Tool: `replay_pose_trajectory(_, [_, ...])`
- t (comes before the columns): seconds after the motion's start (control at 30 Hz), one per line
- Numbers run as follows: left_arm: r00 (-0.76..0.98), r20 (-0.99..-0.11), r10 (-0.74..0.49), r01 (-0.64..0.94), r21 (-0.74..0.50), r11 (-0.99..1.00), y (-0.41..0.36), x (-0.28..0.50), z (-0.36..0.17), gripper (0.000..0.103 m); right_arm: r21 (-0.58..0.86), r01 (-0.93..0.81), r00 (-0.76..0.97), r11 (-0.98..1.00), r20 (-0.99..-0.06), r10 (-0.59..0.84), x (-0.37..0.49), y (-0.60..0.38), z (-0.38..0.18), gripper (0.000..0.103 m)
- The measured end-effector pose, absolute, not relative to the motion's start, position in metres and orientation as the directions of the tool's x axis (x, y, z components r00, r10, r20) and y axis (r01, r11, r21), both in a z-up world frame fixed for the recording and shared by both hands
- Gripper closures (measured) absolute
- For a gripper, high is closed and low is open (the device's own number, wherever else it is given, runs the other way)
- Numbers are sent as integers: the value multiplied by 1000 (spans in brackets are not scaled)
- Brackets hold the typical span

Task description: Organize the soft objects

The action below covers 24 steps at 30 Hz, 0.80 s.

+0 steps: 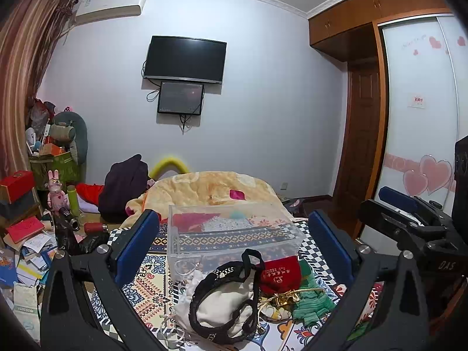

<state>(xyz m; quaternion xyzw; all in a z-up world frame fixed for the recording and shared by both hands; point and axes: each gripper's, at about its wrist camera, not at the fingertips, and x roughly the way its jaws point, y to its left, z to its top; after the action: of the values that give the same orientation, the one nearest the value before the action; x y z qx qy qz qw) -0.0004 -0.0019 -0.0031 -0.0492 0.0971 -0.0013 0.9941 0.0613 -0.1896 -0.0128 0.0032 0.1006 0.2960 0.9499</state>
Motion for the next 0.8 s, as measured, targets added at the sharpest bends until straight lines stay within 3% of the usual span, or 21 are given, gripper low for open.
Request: replay_pose_trajectory(0.8, [981, -192, -18, -2, -101, 995, 0, -3, 1, 0, 65, -561, 805, 825, -187, 563, 60, -189, -12, 0])
